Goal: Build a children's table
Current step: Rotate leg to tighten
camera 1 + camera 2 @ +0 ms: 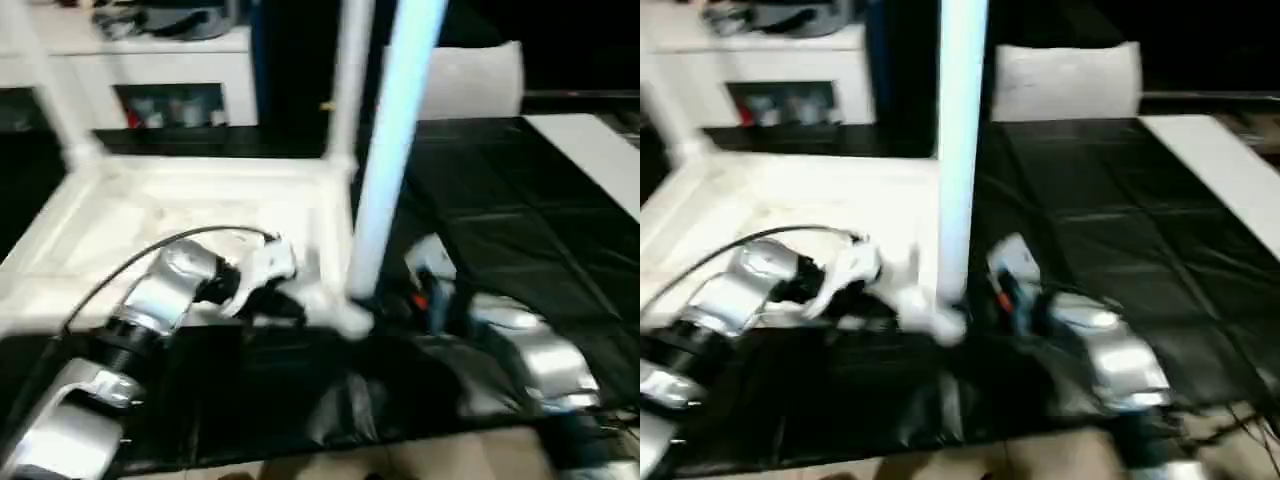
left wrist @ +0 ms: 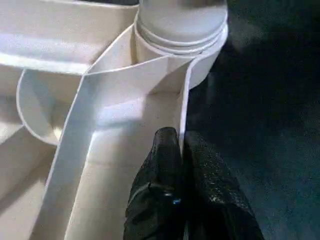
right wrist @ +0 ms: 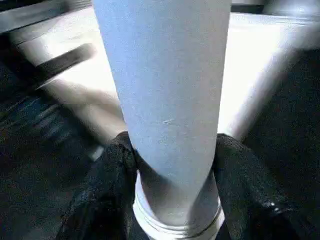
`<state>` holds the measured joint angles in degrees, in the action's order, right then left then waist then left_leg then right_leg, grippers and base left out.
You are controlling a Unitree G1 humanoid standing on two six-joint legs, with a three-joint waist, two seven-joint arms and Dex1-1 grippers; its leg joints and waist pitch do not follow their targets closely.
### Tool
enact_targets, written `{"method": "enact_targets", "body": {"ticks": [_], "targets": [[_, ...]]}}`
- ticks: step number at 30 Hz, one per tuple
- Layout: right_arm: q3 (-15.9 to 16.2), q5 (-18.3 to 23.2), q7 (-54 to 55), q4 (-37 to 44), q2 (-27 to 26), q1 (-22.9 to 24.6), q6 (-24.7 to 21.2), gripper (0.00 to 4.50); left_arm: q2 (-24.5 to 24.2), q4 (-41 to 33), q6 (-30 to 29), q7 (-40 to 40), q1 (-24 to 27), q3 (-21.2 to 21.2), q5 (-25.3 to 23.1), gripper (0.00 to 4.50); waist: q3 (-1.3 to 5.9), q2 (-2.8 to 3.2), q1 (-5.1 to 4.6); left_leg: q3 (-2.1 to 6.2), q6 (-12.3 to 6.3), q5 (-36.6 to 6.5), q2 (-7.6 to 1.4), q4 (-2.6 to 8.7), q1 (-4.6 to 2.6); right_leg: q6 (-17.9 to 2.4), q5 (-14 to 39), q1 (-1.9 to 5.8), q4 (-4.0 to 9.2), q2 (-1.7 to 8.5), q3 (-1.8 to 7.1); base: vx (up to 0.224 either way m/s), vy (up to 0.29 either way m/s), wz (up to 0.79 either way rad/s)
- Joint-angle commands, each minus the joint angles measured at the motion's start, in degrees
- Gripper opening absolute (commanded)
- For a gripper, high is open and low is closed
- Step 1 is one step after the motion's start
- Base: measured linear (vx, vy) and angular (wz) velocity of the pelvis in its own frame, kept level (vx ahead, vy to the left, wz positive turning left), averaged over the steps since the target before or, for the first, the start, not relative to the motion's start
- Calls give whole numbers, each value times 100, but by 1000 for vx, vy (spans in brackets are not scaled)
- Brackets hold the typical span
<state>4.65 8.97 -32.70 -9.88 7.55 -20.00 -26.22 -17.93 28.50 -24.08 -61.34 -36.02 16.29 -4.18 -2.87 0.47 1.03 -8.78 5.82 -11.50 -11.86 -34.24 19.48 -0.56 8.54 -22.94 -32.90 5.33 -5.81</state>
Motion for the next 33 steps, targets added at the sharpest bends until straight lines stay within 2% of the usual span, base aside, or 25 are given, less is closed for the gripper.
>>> {"method": "enact_targets", "body": {"ticks": [1,2,4,5,6,7,8,9,11,13,16,17,18,19,20,22,23,25,28,31,33], "targets": [[303,-75,656,-262,-455,-214,-233,191,551,-35,-151,502,-200,5,234,0,321,53,-54,48,95,-1979,19,432,49,-210,3659,275,618,243,23,0,0,0],[251,-233,1171,-482,-681,-365,-282,191,730,95,-213,911,-284,-99,196,0,325,41,-131,53,21,-2106,32,410,28,-230,3600,252,649,236,10,0,0,0],[194,-347,1614,-723,-920,-527,-252,191,930,229,-250,1425,-387,-242,165,0,362,77,-199,58,-73,-2040,13,416,10,-478,3118,255,618,249,38,0,0,0],[180,-364,1697,-763,-1015,-562,-186,191,991,237,-281,1579,-412,-268,128,0,370,72,-210,57,-108,-1981,2,427,23,-548,2925,265,598,243,52,0,0,0],[172,-376,1737,-776,-1075,-577,-138,226,1027,230,-311,1662,-422,-280,101,0,364,79,-205,48,-157,-1890,-25,445,46,-693,2588,266,562,249,85,0,0,0],[171,-436,1801,-790,-1151,-600,-77,260,1084,196,-329,1741,-414,-313,70,0,353,62,-212,37,-182,-1883,-18,451,66,-722,2536,272,550,232,88,0,0,0],[171,-484,1848,-802,-1206,-615,-36,260,1123,168,-341,1792,-403,-339,50,0,359,87,-198,29,-192,-1853,-12,449,66,-750,2533,281,533,244,98,0,0,0],[168,-496,1841,-788,-1233,-609,17,260,1136,135,-337,1789,-383,-346,41,0,373,69,-197,22,-206,-1725,-13,447,86,-792,2405,299,513,247,117,0,0,0],[123,-440,1816,-748,-1275,-582,92,278,1115,82,-271,1745,-349,-304,21,0,384,73,-174,16,-235,-1553,-24,454,97,-863,2184,316,475,248,139,0,0,0],[154,-368,1523,-527,-1103,-430,313,302,946,-7,-4,1456,-247,-172,18,0,396,80,-153,7,-263,-1378,-31,452,109,-934,1944,330,449,250,159,0,0,0],[198,-266,1068,-218,-745,-192,499,313,724,-79,281,1071,-147,-58,81,0,439,77,-108,-19,-398,-857,-48,423,124,-1194,1081,369,329,250,202,0,0,0],[162,-184,806,-82,-539,-80,555,331,602,-93,385,860,-109,-10,105,0,437,48,-99,-22,-440,-783,-39,418,133,-1224,1017,377,330,245,202,0,0,0],[133,-129,633,3,-405,-7,593,342,523,-102,451,724,-84,23,117,0,446,62,-66,-25,-512,-644,-47,402,133,-1293,809,390,288,246,215,0,0,0],[118,-71,334,105,-175,83,636,347,397,-113,611,463,-47,84,137,0,444,35,-55,-43,-565,-533,-48,387,143,-1373,599,388,251,248,236,0,0,0],[116,-67,295,117,-147,94,643,347,381,-115,630,430,-42,91,139,0,445,43,-30,-32,-580,-513,-41,387,145,-1391,571,400,237,248,231,0,0,0],[148,4,-379,278,315,255,785,367,109,-124,1146,-120,27,273,117,0,435,54,15,-36,-637,-561,-57,390,137,-1381,656,409,248,262,238,0,0,0],[129,116,-781,364,578,329,804,383,-32,-128,1254,-436,54,351,137,0,430,34,19,-40,-634,-604,-61,392,133,-1372,703,412,253,254,239,0,0,0],[101,199,-1076,399,764,364,823,395,-94,-97,1289,-592,51,358,173,0,410,46,50,-50,-609,-754,-80,403,108,-1365,920,381,272,259,243,0,0,0],[198,401,-1980,466,1349,396,819,403,-326,-8,1650,-1174,21,514,215,0,378,42,155,-68,-468,-1124,-95,430,30,-1191,1665,329,353,250,236,0,0,0],[290,528,-2477,522,1605,414,774,403,-421,50,1773,-1439,-5,581,245,0,369,33,187,-66,-397,-1174,-107,445,38,-1162,1716,312,336,248,266,0,0,0],[467,590,-3087,477,1940,376,801,403,-548,136,1963,-1840,-58,679,272,0,376,1,219,-67,-404,-1228,-99,446,44,-1116,1813,327,345,250,270,0,0,0]]}}
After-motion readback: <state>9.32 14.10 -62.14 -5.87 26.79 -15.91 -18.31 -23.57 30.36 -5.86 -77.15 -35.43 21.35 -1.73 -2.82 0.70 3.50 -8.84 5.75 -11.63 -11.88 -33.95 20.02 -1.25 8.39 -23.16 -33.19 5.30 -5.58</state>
